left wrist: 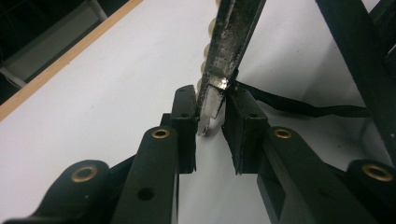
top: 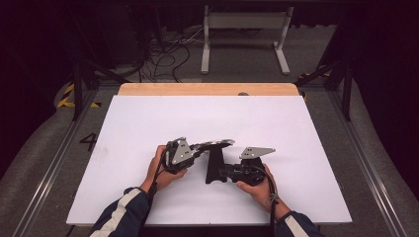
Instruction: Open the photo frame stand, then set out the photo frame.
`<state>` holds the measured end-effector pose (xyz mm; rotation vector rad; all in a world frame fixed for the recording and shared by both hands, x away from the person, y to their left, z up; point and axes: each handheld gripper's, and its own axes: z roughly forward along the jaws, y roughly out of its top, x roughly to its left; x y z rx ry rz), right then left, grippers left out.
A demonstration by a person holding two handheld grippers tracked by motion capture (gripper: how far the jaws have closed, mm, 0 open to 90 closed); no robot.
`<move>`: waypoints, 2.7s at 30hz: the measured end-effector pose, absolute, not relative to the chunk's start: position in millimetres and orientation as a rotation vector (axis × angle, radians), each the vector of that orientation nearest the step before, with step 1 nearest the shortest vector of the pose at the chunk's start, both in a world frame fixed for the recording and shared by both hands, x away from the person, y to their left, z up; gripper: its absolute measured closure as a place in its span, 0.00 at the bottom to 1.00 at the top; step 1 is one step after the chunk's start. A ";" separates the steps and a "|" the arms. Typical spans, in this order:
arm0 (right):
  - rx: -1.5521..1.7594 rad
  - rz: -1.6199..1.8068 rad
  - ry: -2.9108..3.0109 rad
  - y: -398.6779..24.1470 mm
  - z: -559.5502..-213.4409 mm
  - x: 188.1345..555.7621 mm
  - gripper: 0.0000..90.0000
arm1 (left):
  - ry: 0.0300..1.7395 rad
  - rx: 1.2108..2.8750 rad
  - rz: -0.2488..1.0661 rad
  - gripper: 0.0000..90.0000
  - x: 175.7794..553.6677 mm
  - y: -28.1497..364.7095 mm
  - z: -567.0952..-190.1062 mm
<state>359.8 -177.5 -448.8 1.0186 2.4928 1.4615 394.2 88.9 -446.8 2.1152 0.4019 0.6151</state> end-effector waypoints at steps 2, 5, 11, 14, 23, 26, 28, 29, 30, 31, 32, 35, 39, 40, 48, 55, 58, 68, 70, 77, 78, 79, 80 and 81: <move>1.014 1.451 2.489 -176.7 -448.3 358.8 0.82 | 0.404 2.112 0.611 0.83 394.3 88.9 -447.0; 1.013 1.449 2.487 -176.9 -448.5 358.6 0.83 | 0.405 2.112 0.614 0.83 394.2 88.8 -447.0; 1.024 1.437 2.479 -178.0 -448.9 356.9 0.84 | 0.407 2.113 0.629 0.83 393.9 88.1 -446.8; 1.021 1.428 2.476 -177.8 -449.0 356.3 0.84 | 0.404 2.114 0.627 0.83 394.5 88.2 -446.7; 0.998 1.376 2.457 -179.3 -447.1 354.2 0.81 | 0.416 2.082 0.572 0.81 395.5 93.4 -445.3; 0.980 1.351 2.435 -181.2 -444.0 352.5 0.81 | 0.413 2.078 0.556 0.78 393.1 96.8 -442.6; 0.959 1.338 2.425 -181.9 -441.4 350.7 0.81 | 0.399 2.085 0.551 0.76 391.2 99.4 -441.2; 0.954 1.333 2.422 -182.1 -440.3 349.7 0.81 | 0.402 2.082 0.549 0.75 389.9 101.4 -440.4; 0.941 1.328 2.418 -182.3 -438.6 348.3 0.81 | 0.401 2.081 0.540 0.75 389.3 103.5 -439.6; 0.929 1.323 2.412 -182.3 -437.3 347.0 0.81 | 0.405 2.078 0.537 0.75 388.9 104.9 -439.3; 0.920 1.320 2.408 -182.2 -436.5 346.1 0.81 | 0.406 2.082 0.546 0.75 388.1 106.6 -438.8; 0.889 1.308 2.396 -181.3 -433.1 342.1 0.81 | 0.408 2.082 0.532 0.77 386.4 111.5 -437.8; 0.858 1.300 2.375 -180.2 -430.2 338.1 0.82 | 0.405 2.076 0.525 0.76 386.1 113.2 -436.7; 0.851 1.304 2.361 -180.4 -429.4 336.7 0.84 | 0.403 2.081 0.524 0.76 386.5 112.6 -437.1; 0.811 1.325 2.293 -177.1 -423.6 326.0 0.98 | 0.419 2.087 0.528 0.76 391.2 107.0 -442.0; 0.798 1.345 2.239 -162.7 -423.2 319.8 1.00 | 0.415 2.110 0.512 0.84 397.2 107.0 -445.0; 0.789 1.329 2.230 -153.9 -424.4 315.4 1.00 | 0.410 2.117 0.502 0.85 398.5 106.5 -446.6; 0.720 1.285 2.258 -123.0 -430.4 308.9 1.00 | 0.395 2.110 0.491 0.79 399.3 106.9 -445.8; 0.704 1.265 2.264 -116.3 -432.4 309.0 1.00 | 0.387 2.100 0.477 0.75 399.4 106.7 -445.3; 0.701 1.188 2.250 -98.1 -441.1 307.6 1.00 | 0.401 2.118 0.477 0.65 400.0 94.9 -448.0; 0.689 1.179 2.253 -94.6 -442.3 306.8 1.00 | 0.424 2.115 0.470 0.65 400.7 93.4 -447.6; 0.689 1.172 2.262 -90.6 -445.0 307.2 1.00 | 0.429 2.112 0.473 0.66 401.0 93.0 -446.8; 0.698 1.163 2.271 -88.4 -447.3 308.4 1.00 | 0.435 2.104 0.480 0.69 401.2 92.8 -446.0; 0.706 1.154 2.282 -86.8 -449.7 310.1 1.00 | 0.444 2.098 0.485 0.73 401.4 92.7 -445.5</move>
